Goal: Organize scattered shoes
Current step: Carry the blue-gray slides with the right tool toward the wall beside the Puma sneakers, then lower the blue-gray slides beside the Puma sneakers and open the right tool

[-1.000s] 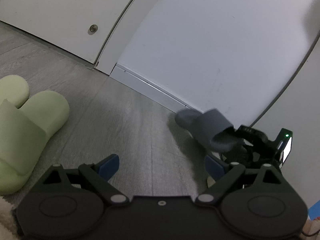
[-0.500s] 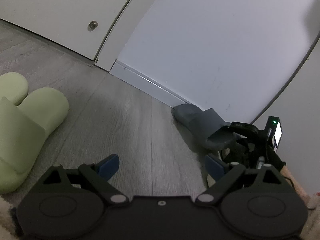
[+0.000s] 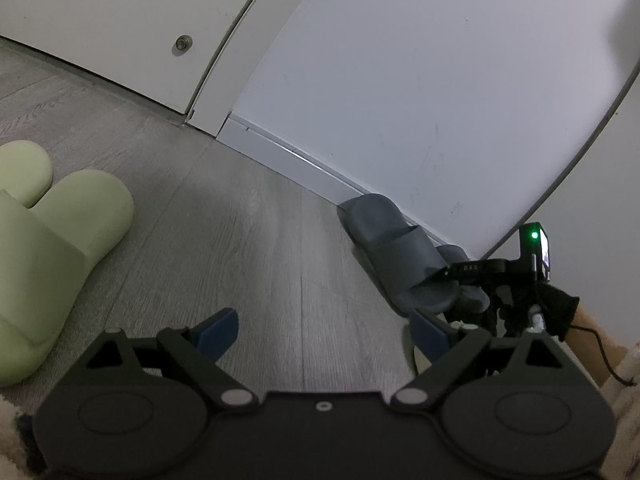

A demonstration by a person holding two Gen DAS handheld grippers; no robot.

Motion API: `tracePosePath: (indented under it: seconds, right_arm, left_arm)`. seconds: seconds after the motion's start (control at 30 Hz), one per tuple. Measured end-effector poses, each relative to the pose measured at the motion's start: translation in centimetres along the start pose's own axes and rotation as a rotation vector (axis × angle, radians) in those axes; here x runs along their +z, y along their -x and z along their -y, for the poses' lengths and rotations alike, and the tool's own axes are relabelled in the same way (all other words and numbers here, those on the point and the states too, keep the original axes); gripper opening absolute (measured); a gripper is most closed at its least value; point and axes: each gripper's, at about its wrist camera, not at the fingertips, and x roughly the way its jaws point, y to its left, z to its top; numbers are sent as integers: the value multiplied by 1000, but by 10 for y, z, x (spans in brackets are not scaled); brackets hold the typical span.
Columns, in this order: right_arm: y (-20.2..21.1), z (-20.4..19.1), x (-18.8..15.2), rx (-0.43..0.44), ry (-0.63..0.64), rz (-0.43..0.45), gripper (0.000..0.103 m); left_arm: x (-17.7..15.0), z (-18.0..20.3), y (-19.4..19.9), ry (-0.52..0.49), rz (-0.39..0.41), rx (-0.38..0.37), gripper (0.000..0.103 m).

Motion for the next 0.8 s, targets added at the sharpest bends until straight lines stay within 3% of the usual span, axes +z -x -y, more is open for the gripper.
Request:
tracePosePath:
  seconds: [0.2, 0.3, 0.4, 0.47, 0.67, 0.8]
  right_arm:
    - [0, -7, 8, 22, -100, -69, 51]
    - [2, -27, 3, -30, 32, -103, 51]
    - [-2, -52, -11, -110, 234, -151, 66]
    - [-3, -56, -16, -111, 251, -150, 69]
    - [4, -40, -4, 23, 35, -142, 69]
    - [-2, -4, -8, 143, -296, -141, 71]
  left_arm:
    - [-1, 0, 1, 2, 4, -3, 93]
    - [-1, 0, 1, 0, 5, -7, 93]
    - [-1, 1, 2, -2, 6, -10, 93]
    - [-2, 1, 3, -3, 9, -14, 93]
    - [-2, 1, 5, -6, 13, -21, 93]
    - [-1, 3, 6, -8, 13, -24, 93]
